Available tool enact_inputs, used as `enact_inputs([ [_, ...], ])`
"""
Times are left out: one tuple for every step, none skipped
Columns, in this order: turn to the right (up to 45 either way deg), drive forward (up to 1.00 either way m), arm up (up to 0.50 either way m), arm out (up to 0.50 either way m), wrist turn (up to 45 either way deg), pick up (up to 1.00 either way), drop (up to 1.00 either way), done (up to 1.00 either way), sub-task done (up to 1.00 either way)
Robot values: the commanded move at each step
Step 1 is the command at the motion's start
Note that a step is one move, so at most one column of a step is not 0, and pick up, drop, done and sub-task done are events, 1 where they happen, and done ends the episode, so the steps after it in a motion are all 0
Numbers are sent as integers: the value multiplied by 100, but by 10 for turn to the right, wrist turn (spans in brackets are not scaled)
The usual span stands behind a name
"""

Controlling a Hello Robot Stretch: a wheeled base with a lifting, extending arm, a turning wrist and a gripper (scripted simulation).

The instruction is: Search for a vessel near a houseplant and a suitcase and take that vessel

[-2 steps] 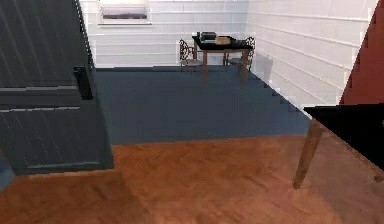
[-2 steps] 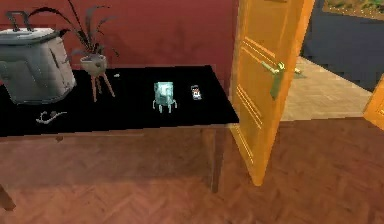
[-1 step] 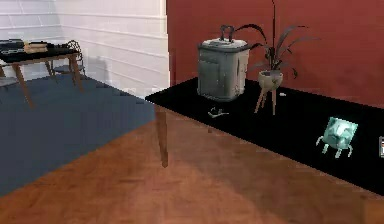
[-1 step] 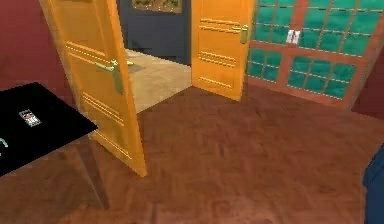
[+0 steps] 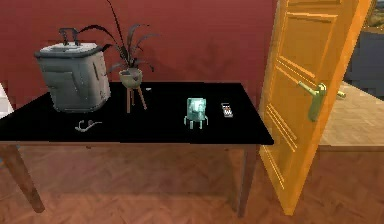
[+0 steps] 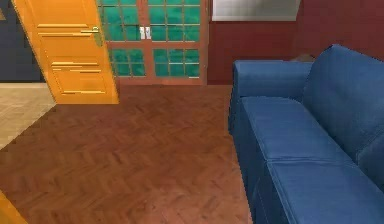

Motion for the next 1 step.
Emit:
enact_inputs([
  [0,15,0,0,0,0,0,0,0],
])
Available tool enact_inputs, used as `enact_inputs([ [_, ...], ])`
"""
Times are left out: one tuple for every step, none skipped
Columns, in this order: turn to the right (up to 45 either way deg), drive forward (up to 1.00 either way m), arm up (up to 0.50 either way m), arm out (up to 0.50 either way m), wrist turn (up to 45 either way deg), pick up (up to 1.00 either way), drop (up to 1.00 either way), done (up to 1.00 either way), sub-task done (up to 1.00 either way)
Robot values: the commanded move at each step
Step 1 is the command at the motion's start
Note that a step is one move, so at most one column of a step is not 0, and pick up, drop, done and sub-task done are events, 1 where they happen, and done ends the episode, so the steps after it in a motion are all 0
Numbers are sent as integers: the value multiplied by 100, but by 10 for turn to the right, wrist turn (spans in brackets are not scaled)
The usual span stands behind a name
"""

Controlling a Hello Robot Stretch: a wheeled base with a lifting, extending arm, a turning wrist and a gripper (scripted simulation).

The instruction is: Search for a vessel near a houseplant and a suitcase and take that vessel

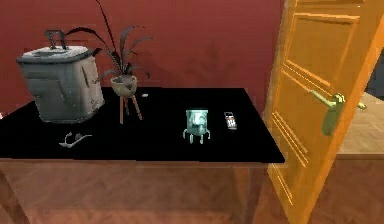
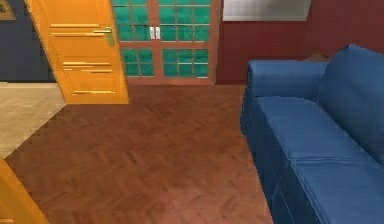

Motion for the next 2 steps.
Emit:
enact_inputs([
  [-450,0,0,0,0,0,0,0,0],
  [-30,0,0,0,0,0,0,0,0],
])
